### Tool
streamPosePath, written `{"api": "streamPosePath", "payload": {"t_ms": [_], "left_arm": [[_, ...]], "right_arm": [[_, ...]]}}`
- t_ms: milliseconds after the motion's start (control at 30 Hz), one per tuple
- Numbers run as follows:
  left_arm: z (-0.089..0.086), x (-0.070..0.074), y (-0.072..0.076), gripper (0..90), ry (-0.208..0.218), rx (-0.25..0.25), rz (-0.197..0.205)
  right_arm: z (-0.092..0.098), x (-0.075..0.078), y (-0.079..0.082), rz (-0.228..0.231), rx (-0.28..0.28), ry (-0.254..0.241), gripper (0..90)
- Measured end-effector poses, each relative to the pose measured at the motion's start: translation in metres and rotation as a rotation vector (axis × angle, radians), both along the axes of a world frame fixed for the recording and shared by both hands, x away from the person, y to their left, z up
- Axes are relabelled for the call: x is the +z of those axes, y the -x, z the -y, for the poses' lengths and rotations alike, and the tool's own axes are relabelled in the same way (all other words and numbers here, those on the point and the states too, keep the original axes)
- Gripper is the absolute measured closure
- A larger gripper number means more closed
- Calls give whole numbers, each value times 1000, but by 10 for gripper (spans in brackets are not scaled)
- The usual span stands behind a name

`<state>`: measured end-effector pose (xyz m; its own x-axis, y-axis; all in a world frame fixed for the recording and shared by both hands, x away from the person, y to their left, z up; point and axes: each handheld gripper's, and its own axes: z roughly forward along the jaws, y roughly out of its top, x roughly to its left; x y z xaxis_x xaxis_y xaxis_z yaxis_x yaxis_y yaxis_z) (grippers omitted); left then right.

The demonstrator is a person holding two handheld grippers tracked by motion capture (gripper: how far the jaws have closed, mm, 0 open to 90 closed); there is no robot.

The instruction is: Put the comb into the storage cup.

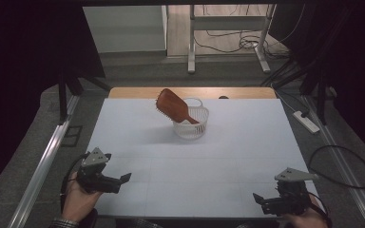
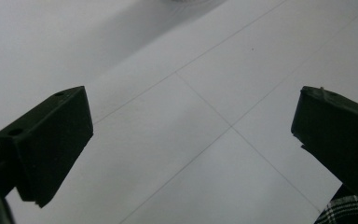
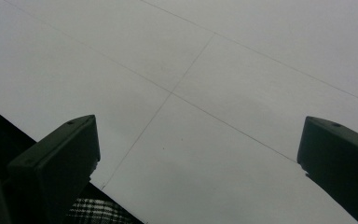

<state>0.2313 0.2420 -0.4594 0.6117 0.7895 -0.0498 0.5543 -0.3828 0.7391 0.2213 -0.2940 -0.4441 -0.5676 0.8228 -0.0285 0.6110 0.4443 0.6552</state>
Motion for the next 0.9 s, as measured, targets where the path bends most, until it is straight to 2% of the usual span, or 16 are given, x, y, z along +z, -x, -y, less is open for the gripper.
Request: {"api": "streamPosePath", "payload": {"t_ms": [300, 667, 900], "left_arm": [[-6, -5, 10, 0, -4, 23, -10], [-9, -7, 22, 0, -36, 40, -9], [-8, -9, 22, 0, -57, 35, -22]], "right_arm": [[0, 0, 0, 0, -2, 2, 0], [-1, 0, 0, 0, -2, 4, 0], [-1, 0, 0, 1, -2, 5, 0]]}}
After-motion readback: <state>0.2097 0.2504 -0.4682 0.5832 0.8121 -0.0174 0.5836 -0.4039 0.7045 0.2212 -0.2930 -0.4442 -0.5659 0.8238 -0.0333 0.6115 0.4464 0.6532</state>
